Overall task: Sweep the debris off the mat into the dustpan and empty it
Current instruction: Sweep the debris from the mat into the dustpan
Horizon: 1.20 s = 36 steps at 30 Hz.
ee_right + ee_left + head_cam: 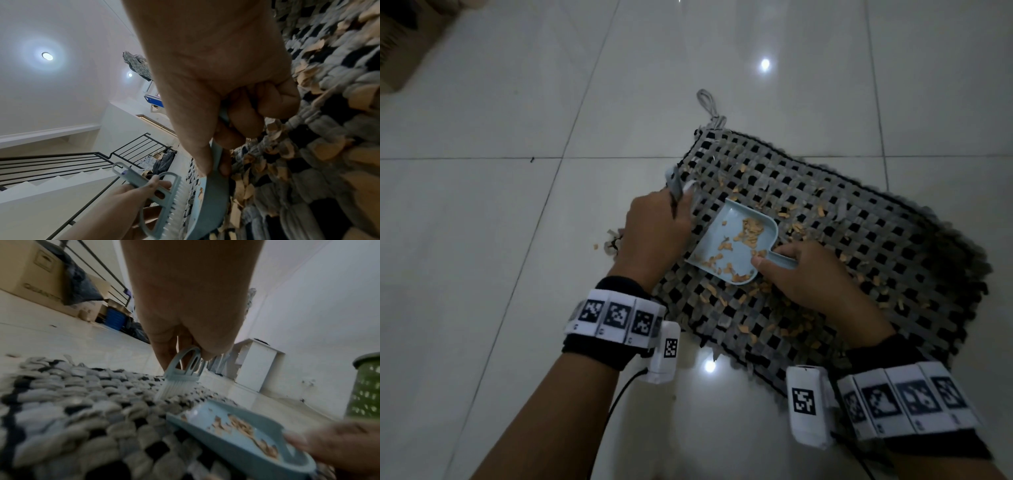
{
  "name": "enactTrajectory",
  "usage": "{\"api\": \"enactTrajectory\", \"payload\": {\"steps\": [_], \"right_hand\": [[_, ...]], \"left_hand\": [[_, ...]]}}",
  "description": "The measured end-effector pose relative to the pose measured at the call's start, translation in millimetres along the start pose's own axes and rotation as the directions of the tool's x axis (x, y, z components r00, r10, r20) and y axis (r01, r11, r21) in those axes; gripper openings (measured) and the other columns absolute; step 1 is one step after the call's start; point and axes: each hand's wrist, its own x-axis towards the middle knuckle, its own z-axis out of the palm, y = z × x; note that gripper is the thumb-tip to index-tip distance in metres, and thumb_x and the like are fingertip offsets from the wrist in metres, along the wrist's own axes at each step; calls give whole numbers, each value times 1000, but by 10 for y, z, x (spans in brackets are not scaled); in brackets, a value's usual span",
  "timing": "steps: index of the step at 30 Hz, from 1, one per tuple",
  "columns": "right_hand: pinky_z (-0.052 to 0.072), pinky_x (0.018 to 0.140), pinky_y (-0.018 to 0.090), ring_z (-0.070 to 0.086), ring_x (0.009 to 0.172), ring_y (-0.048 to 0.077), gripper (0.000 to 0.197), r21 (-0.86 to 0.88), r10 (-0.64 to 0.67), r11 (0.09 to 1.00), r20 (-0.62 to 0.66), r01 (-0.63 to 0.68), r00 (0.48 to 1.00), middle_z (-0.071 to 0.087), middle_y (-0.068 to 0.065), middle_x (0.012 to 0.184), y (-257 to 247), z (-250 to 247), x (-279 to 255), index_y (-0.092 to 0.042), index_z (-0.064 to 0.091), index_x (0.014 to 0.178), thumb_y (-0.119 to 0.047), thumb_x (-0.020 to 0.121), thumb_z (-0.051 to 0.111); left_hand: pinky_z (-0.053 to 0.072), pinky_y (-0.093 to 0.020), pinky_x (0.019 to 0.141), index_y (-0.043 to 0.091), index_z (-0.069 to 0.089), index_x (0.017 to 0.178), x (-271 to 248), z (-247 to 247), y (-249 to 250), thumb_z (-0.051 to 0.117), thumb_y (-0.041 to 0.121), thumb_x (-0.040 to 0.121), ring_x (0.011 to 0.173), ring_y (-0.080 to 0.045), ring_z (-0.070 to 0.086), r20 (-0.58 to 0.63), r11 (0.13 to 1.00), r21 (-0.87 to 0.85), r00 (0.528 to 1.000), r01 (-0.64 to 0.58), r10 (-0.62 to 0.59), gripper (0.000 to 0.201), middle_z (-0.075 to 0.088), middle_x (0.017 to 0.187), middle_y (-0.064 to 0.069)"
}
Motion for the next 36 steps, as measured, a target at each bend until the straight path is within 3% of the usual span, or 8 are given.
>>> {"api": "enactTrajectory", "payload": {"steps": [5,11,16,19,23,26,30,36], "right_hand": [[49,57,37,67,71,32,42,2,-12,1000,7,12,1000,72,13,78,13,-4,-6,-15,77,83,-56,88,67],[58,67,44,68,71,25,35,35,-6,999,2,6,1000,73,6,80,0,-14,-13,-21,76,84,-54,89,67],[45,52,29,58,52,6,31,162,-32,986,-21,35,999,65,-9,63,-28,-20,10,-25,73,78,-53,89,67],[42,49,24,57,49,0,29,215,-57,973,-110,80,992,65,-15,59,-182,-93,99,-27,73,78,-53,90,65],[54,55,37,66,60,19,40,180,-56,979,-204,94,977,72,2,71,-454,-213,363,-14,76,86,-52,92,63],[42,46,32,55,47,22,51,51,-78,995,-128,85,989,65,11,60,-577,-209,532,-3,75,83,-52,92,64],[55,58,45,67,74,43,53,-35,-68,997,-47,66,997,72,26,86,-537,-108,606,-2,77,92,-54,91,65],[38,48,25,49,45,14,43,-39,-9,999,-17,8,1000,68,9,66,-454,-91,555,-12,75,77,-53,90,67]], "left_hand": [[25,-20,41,18,39,56,-175,189,142,51,36,104,40,-9,37,120,993,-116,992,-18,32,53,38,47,4],[26,-18,41,1,69,76,63,1,-47,51,41,102,43,-8,41,-71,983,-166,993,78,-91,52,52,52,-1],[52,-37,70,6,72,100,313,-118,-86,43,44,105,77,-21,65,-113,976,-202,988,79,-103,48,71,85,-9],[38,-16,51,4,68,93,563,-91,-73,41,40,106,59,-12,54,-96,986,-148,991,74,-88,47,60,68,-1],[25,-29,53,4,63,84,892,-13,-46,41,35,107,62,-21,52,-13,1000,29,1000,4,-4,44,54,66,-1],[27,-32,55,8,53,77,986,31,-7,44,31,106,64,-23,48,152,995,97,988,25,-40,39,51,67,-3],[33,-33,52,3,67,91,937,-44,-63,49,35,105,65,-22,55,257,983,181,965,13,-60,39,62,77,-11],[27,-25,47,5,66,86,953,-192,-151,49,35,104,64,-24,53,23,995,78,998,56,-58,39,57,70,-5]]}}
